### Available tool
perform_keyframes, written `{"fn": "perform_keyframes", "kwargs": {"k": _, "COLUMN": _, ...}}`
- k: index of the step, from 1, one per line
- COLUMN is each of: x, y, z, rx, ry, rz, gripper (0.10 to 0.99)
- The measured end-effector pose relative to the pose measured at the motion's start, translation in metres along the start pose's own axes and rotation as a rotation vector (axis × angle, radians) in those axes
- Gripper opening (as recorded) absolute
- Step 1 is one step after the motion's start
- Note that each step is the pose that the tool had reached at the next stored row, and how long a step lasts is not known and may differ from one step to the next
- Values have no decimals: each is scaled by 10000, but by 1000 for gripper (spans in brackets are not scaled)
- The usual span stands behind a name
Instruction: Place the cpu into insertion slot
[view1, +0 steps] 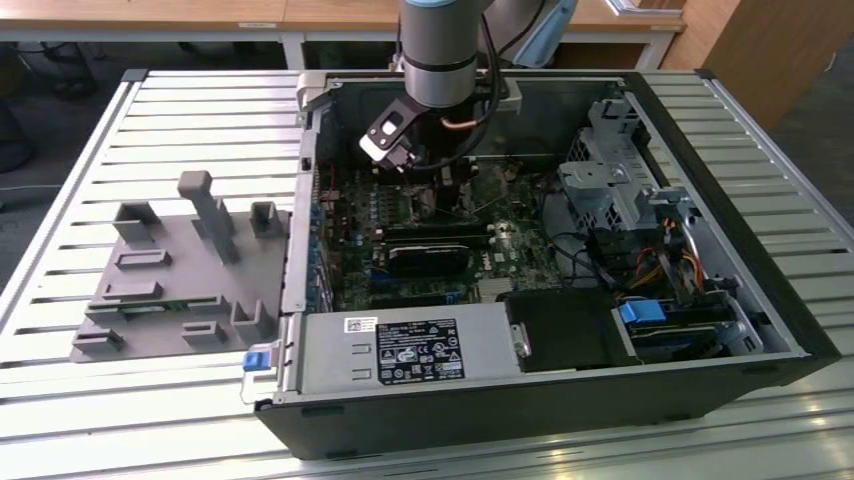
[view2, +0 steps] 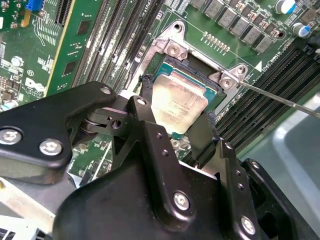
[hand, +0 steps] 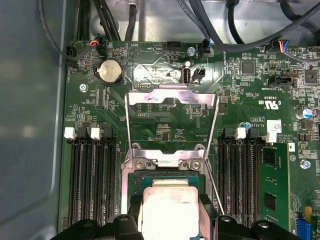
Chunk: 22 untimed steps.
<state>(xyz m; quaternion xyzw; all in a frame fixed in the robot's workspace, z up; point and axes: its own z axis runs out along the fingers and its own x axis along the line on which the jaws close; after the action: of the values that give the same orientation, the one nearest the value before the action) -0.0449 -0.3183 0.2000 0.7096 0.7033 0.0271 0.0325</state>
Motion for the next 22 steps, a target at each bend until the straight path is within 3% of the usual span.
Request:
{"fn": "perform_keyframes", "kwargs": {"k": 18, "x": 8, "y": -3, "z": 38, "rx": 0, "ry": -16, "rz": 12, "gripper": 533}}
{"fn": "perform_keyframes", "kwargs": {"k": 22, "x": 9, "y": -3, "z": 39, "rx": 0, "ry": -17, "rz": 14, "gripper": 608}}
